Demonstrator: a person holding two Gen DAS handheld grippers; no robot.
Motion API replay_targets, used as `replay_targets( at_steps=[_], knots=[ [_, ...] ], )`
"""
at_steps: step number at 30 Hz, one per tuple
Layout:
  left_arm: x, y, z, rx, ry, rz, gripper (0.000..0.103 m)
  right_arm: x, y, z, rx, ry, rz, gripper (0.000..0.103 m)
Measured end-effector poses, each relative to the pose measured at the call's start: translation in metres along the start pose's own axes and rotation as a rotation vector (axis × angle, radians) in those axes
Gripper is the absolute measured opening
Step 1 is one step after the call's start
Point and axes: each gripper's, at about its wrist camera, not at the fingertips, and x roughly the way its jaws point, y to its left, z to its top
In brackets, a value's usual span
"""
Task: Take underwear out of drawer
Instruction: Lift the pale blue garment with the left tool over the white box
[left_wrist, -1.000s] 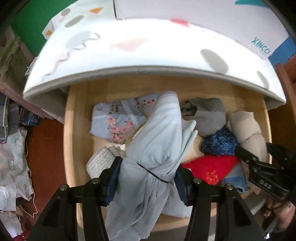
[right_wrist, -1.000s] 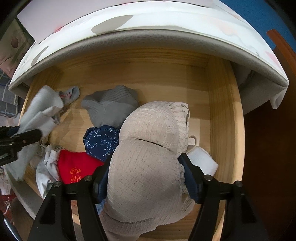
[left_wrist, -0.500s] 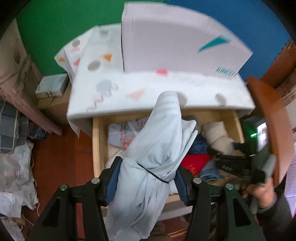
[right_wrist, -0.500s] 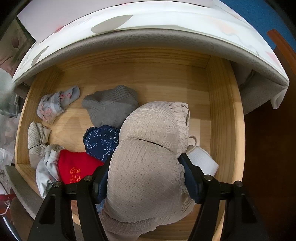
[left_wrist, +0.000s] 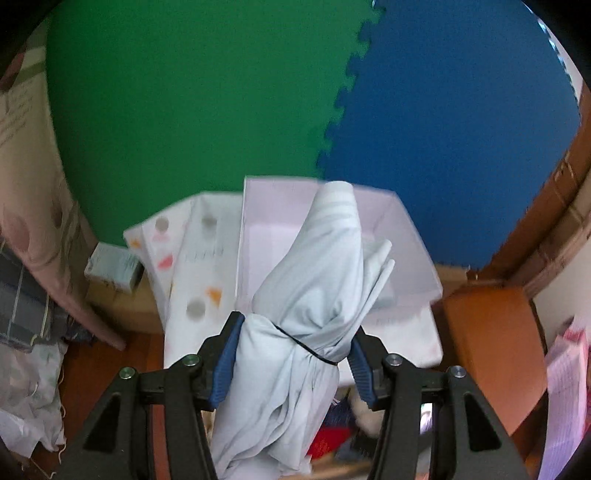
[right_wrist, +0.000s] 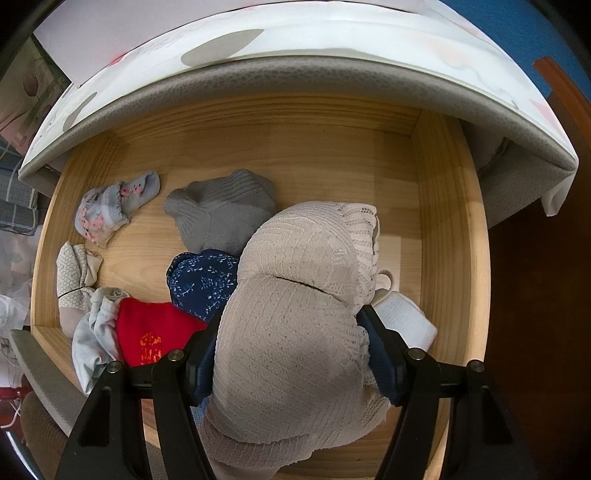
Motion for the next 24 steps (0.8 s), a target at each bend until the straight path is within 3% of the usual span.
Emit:
replay_targets(
  at_steps=[6, 11, 19, 24],
  knots=[
    [0.038, -0.008, 0.058, -0.016, -0.002, 0.017, 0.054, 0.001, -0.002, 0.0, 0.011, 0.0, 0.006, 0.066],
    [0.083, -0.015, 0.083, 0.0, 0.043, 0.063, 0.055, 0.002, -0.004, -0.001, 0.016, 0.005, 0.007, 0.066],
    [0.158, -0.015, 0.068, 0.035, 0.159, 0.127, 0.055, 0.003, -0.007, -0.001, 0.034, 0.008, 0.011, 0.067],
    [0.183, -0.01, 0.057, 0.039, 0.193, 0.134, 0.056, 0.003, -0.007, 0.0, 0.038, 0.01, 0.011, 0.067]
  ],
)
